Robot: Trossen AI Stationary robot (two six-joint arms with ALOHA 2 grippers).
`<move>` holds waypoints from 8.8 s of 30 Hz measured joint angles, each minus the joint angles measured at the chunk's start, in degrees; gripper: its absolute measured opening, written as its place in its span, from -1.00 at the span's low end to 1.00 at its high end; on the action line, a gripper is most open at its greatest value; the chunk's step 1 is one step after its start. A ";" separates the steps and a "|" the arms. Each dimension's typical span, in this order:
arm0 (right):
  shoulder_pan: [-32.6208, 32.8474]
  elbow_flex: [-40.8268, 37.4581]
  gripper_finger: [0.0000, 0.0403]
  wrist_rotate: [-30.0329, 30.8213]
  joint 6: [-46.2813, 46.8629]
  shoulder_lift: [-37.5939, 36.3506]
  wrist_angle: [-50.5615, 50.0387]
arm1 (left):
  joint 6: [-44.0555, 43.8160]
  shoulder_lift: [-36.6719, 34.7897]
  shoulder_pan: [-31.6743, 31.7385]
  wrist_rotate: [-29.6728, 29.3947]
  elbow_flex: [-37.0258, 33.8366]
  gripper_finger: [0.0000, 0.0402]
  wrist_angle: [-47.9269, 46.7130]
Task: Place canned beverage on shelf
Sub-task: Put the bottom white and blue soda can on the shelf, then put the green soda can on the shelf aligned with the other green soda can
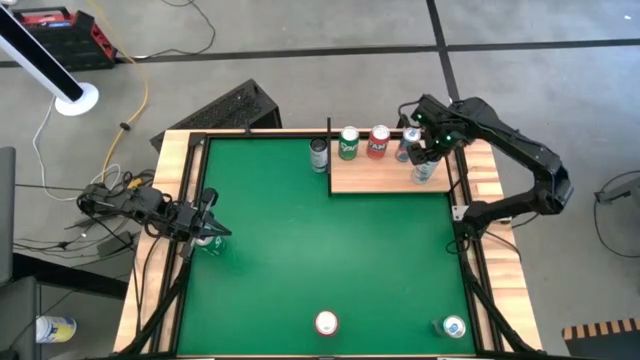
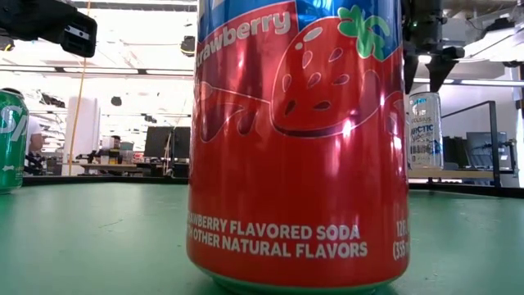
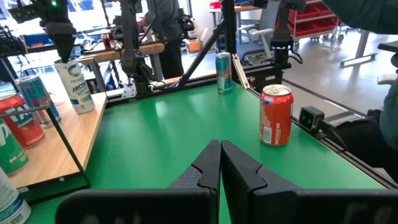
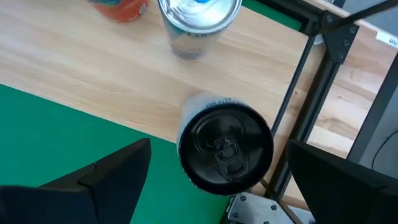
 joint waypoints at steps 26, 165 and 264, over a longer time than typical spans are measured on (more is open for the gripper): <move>0.02 -4.68 0.47 1.70 2.28 -0.09 1.89 | 0.04 -0.01 0.00 0.04 0.00 -1.00 -0.01; -2.73 -14.51 -0.86 12.12 -27.36 -1.84 14.30 | 0.07 -0.02 0.00 -0.03 0.00 -1.00 0.00; 55.28 -12.57 -0.87 12.50 2.69 -2.01 20.89 | -54.19 50.86 0.04 -8.82 41.92 0.27 -62.23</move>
